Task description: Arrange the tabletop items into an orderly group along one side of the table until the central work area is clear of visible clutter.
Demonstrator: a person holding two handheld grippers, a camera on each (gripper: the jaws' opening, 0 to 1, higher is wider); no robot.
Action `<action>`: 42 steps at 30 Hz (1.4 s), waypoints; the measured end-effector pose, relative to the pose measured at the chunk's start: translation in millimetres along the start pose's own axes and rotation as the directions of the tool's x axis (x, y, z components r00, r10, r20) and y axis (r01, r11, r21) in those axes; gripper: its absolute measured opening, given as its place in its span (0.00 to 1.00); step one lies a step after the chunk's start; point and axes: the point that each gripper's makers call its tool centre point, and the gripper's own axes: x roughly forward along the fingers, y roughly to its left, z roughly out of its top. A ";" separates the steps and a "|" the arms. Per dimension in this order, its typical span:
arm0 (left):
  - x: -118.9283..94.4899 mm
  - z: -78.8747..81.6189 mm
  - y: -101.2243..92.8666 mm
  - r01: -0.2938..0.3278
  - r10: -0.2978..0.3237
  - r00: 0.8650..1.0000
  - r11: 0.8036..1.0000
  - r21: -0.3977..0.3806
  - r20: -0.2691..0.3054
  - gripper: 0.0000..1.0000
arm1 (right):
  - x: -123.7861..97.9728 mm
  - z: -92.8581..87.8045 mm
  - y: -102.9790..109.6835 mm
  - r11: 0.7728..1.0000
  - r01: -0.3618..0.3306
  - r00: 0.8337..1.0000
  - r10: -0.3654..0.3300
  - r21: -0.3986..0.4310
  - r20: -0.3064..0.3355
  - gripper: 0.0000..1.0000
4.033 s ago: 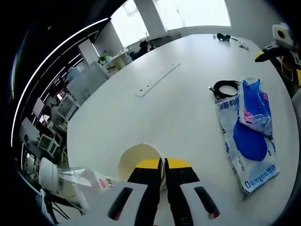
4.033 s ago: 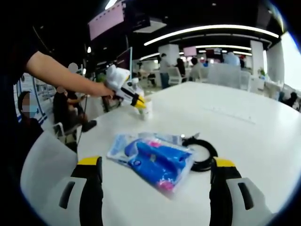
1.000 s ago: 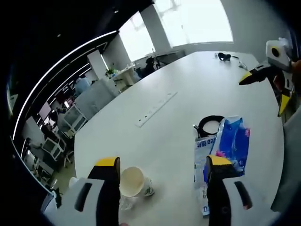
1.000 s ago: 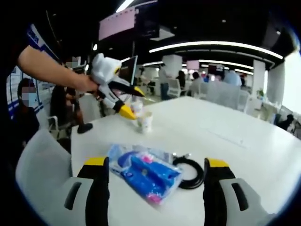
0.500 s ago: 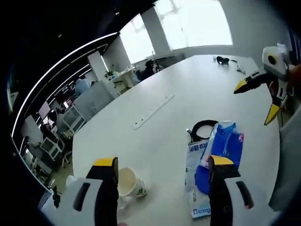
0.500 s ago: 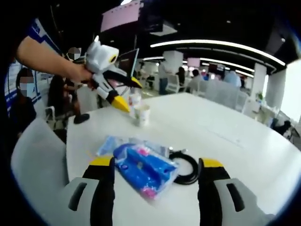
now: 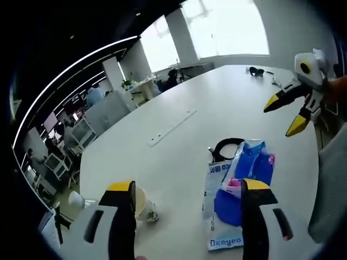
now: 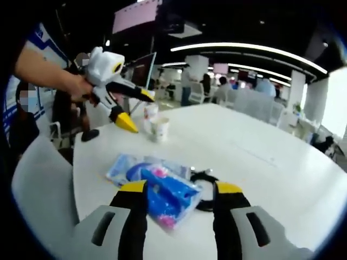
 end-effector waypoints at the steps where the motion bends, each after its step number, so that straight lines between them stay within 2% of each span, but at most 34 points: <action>1: -0.2 -0.9 -1.7 0.000 0.000 1.000 1.000 -0.003 -0.001 0.78 | 0.1 -0.2 0.4 1.000 -0.002 1.000 0.002 0.001 -0.001 0.41; 5: -1.8 -3.9 -10.7 0.001 -0.001 1.000 1.000 -0.021 0.000 0.78 | 1.9 -4.0 3.7 1.000 -0.012 1.000 0.012 0.006 -0.011 0.35; 12: -1.9 -11.8 -23.4 0.004 -0.004 1.000 0.999 -0.046 -0.008 0.77 | 5.7 -9.8 7.5 1.000 -0.019 0.999 0.019 -0.010 -0.037 0.32; 15: -1.2 -14.3 -28.8 0.006 -0.007 1.000 0.997 -0.071 -0.009 0.76 | 6.7 -10.6 5.5 1.000 -0.013 0.999 0.013 -0.007 -0.041 0.31; 19: -0.1 -18.0 -34.6 0.003 -0.004 1.000 0.999 -0.052 -0.026 0.76 | 7.5 -13.2 3.8 1.000 -0.010 0.999 0.009 -0.004 -0.048 0.31; 27: 1.7 -21.3 -45.1 0.010 -0.013 0.999 0.997 -0.073 -0.032 0.74 | 9.0 -23.2 2.0 1.000 -0.008 0.998 0.008 -0.001 -0.066 0.29; 30: 3.3 -24.9 -50.1 0.011 -0.013 0.999 0.997 -0.072 -0.038 0.72 | 11.3 -31.1 1.5 1.000 -0.005 0.996 0.005 -0.003 -0.092 0.27; 36: 4.9 -30.8 -59.2 0.017 -0.021 0.998 0.997 -0.075 -0.053 0.65 | 13.8 -36.9 3.4 1.000 -0.014 0.994 0.015 0.004 -0.104 0.23; 42: 6.4 -35.8 -64.6 0.012 -0.019 0.998 0.992 -0.128 -0.055 0.59 | 15.7 -46.1 1.2 1.000 -0.016 0.992 0.015 -0.003 -0.128 0.20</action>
